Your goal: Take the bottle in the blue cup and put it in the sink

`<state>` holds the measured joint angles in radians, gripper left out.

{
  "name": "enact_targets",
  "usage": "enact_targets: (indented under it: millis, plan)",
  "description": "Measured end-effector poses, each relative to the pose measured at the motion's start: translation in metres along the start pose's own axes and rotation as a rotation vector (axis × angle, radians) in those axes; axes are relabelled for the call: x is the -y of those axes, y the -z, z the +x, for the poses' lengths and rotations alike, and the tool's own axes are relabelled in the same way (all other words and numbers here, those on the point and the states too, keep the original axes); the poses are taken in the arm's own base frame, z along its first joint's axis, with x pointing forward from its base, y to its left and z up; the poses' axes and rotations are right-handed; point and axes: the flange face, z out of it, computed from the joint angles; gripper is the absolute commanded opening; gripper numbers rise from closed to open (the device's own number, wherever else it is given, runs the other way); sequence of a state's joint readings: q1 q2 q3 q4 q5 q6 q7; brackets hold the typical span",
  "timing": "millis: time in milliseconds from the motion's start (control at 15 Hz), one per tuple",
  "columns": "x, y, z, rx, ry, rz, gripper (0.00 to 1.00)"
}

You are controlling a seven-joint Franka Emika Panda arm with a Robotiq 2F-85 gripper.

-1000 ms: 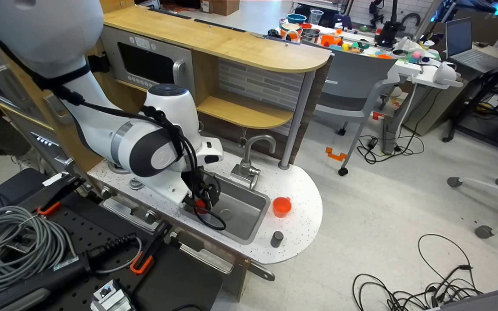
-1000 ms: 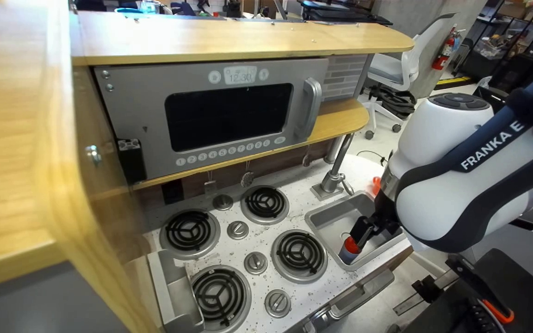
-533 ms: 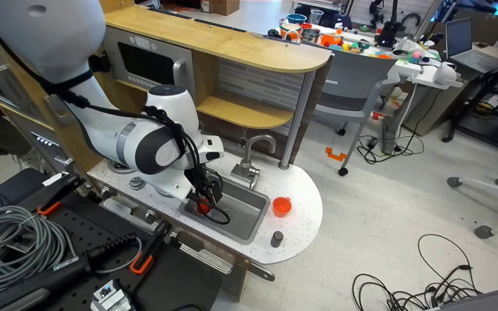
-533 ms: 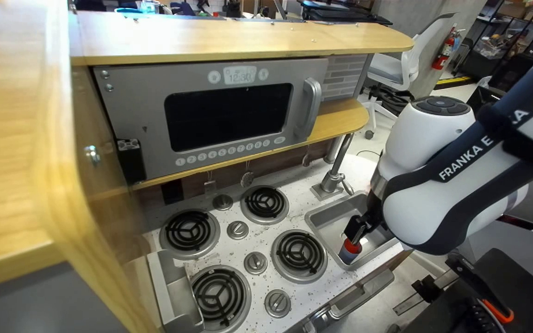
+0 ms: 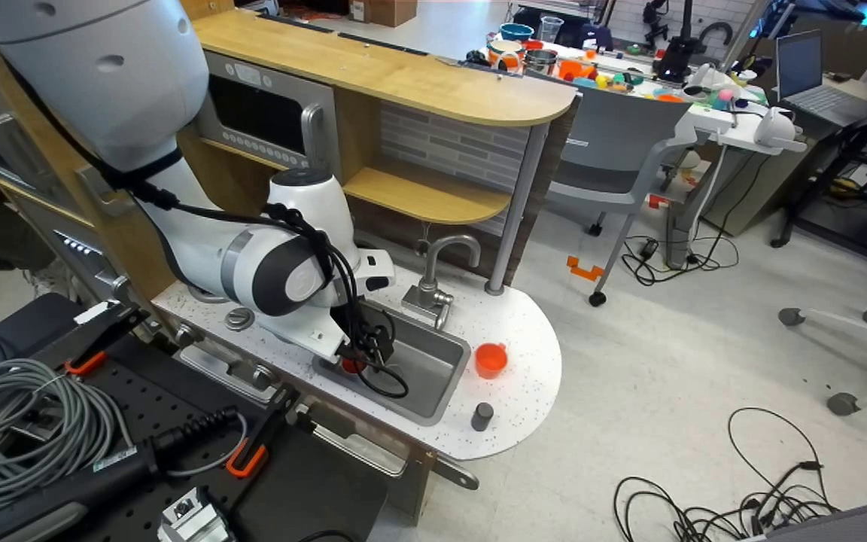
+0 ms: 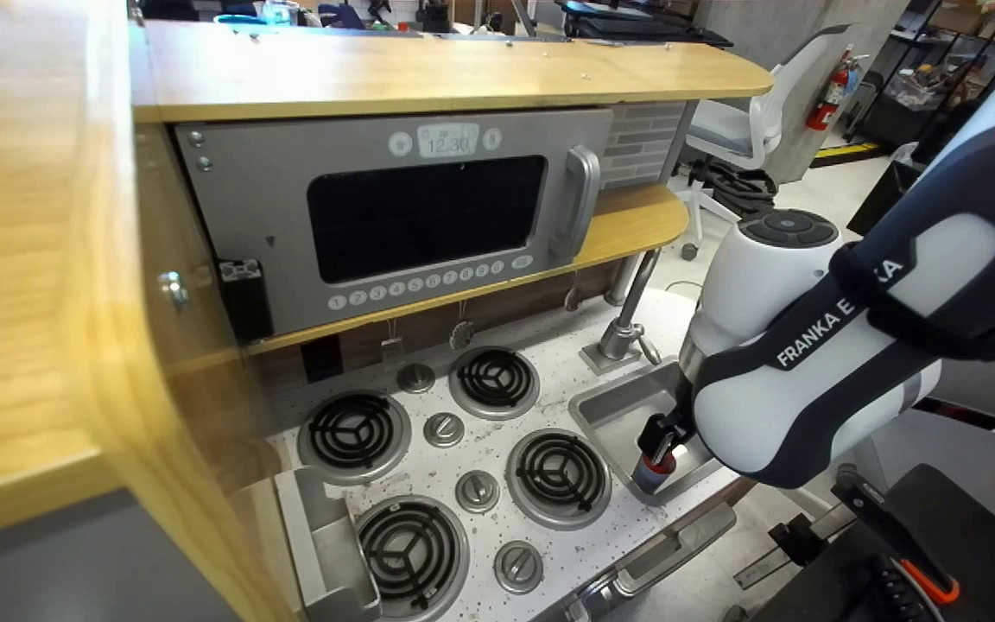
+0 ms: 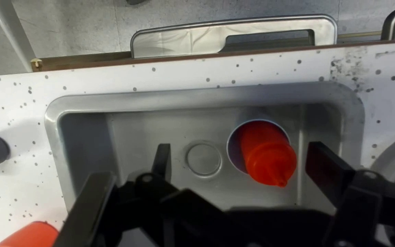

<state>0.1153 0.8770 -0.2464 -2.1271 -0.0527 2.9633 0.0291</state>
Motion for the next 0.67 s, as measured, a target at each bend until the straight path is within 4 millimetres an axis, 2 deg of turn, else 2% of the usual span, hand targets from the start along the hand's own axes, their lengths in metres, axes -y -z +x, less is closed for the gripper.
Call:
enact_targets:
  millis: [667]
  plan:
    - [0.002,-0.019,-0.003,0.021,0.011,-0.008,1.0]
